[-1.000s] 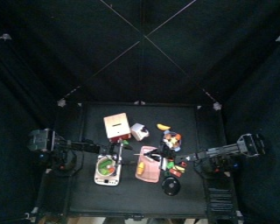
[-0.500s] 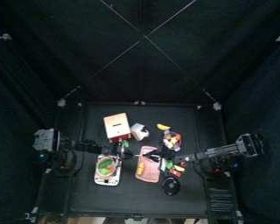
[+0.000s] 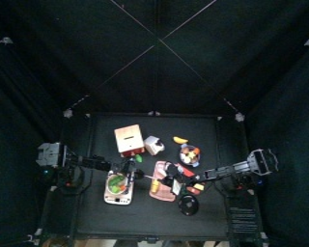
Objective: Cut corn
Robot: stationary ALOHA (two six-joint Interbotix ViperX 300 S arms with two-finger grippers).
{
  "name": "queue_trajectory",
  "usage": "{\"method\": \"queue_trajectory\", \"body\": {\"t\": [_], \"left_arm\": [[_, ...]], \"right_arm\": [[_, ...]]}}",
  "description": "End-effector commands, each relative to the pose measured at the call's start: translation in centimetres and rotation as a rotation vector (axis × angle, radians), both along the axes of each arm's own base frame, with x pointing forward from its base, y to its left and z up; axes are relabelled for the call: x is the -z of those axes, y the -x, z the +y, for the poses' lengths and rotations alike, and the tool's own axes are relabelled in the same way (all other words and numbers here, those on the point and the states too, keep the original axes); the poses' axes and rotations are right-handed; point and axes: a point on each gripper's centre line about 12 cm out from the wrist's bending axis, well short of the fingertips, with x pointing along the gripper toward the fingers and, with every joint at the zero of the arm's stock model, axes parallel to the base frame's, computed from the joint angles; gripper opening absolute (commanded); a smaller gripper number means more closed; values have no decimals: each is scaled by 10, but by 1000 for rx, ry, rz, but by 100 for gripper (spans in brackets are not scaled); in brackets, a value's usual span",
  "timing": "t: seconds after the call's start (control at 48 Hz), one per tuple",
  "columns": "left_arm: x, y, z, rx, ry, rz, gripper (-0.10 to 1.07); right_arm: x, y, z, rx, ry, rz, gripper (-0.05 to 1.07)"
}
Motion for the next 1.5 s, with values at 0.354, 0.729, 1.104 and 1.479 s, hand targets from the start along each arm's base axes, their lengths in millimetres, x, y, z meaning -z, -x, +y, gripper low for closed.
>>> {"method": "queue_trajectory", "body": {"t": [0.354, 0.729, 1.104, 1.479], "left_arm": [[30, -12, -16, 48, 6, 69, 40], [45, -19, -28, 104, -48, 152, 40], [52, -29, -31, 130, -130, 266, 40], [47, -44, -24, 90, -178, 344, 40]], "right_arm": [[20, -7, 4, 38, -48, 61, 41], [32, -1, 6, 92, 53, 103, 41], [45, -1, 12, 97, 75, 139, 41], [55, 6, 4, 151, 87, 180, 41]]}}
